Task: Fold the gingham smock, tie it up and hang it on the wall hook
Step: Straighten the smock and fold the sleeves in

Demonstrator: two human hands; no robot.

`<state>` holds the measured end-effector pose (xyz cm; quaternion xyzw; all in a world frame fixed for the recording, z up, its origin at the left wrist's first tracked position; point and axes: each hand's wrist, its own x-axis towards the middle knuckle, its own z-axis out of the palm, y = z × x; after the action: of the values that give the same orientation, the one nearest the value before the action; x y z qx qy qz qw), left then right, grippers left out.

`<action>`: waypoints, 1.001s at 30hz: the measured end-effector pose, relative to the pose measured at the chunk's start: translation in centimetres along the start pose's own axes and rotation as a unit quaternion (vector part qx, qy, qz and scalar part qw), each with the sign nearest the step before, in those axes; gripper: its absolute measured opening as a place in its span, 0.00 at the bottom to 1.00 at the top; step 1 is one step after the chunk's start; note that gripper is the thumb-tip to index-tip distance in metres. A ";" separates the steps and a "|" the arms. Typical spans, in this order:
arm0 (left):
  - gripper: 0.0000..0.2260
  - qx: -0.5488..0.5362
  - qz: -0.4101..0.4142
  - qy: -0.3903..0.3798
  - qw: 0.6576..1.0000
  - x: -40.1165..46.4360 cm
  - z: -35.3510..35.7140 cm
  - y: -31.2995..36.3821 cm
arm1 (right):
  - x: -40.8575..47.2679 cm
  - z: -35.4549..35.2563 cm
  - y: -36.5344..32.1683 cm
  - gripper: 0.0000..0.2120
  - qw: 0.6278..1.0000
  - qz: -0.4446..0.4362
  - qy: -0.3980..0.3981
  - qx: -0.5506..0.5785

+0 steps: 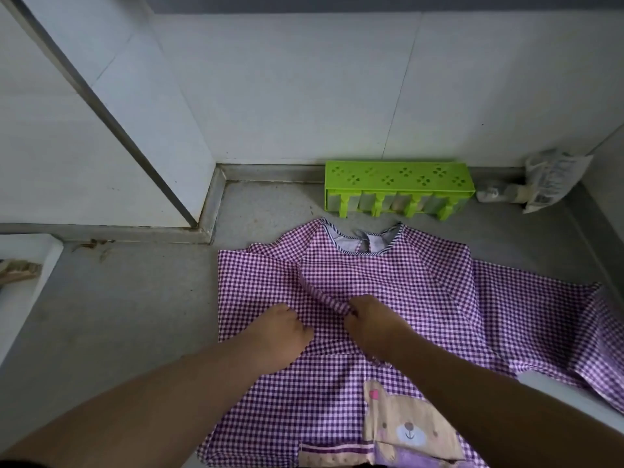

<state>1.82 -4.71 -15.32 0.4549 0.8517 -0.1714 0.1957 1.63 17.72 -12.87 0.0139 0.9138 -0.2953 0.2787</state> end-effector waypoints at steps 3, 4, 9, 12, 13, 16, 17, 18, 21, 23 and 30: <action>0.12 0.021 -0.040 -0.020 0.999 0.5 -0.6 0.2 | 1.3 -3.8 1.2 0.10 0.999 0.033 -0.015 0.016; 0.13 0.038 -0.041 -0.013 0.998 0.6 -0.9 0.3 | 1.9 -5.2 1.9 0.10 0.998 0.042 -0.031 -0.018; 0.16 0.063 -0.044 0.005 0.997 1.7 -1.6 0.8 | 3.8 -10.5 6.6 0.06 0.969 0.044 -0.141 -0.197; 0.20 0.047 -0.069 -0.013 0.996 2.3 -2.3 0.7 | 4.8 -10.7 10.3 0.24 0.891 -0.006 -0.165 -0.423; 0.22 0.043 -0.075 -0.025 0.996 2.5 -2.6 0.7 | 5.2 -10.4 11.4 0.18 0.879 -0.019 -0.151 -0.453; 0.34 0.028 -0.096 -0.064 0.993 2.4 -2.8 0.5 | 8.6 -10.7 15.3 0.19 0.940 -0.065 -0.049 -0.331; 0.37 0.017 -0.105 -0.069 0.992 2.3 -2.8 0.4 | 8.9 -10.6 16.1 0.20 0.934 -0.138 0.049 -0.325; 0.40 0.003 -0.115 -0.071 0.991 2.1 -2.7 0.2 | 8.7 -10.8 16.5 0.18 0.930 -0.123 0.055 -0.343; 0.52 -0.051 -0.151 -0.112 0.981 1.7 -2.4 -0.4 | 4.3 -14.0 13.7 0.14 0.951 -0.015 0.031 -0.306; 0.57 -0.078 -0.175 -0.145 0.971 1.6 -2.1 -0.7 | 3.6 -14.6 14.5 0.12 0.966 0.066 0.061 -0.242; 0.61 -0.168 -0.214 -0.179 0.946 1.8 -1.6 -1.3 | 1.4 -11.0 10.9 0.13 0.907 -0.011 0.171 -0.384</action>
<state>-0.46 -3.32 -14.72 0.1847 0.8964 -0.1422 0.3771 -2.97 32.52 -12.02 -0.0538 0.9903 0.0820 0.0984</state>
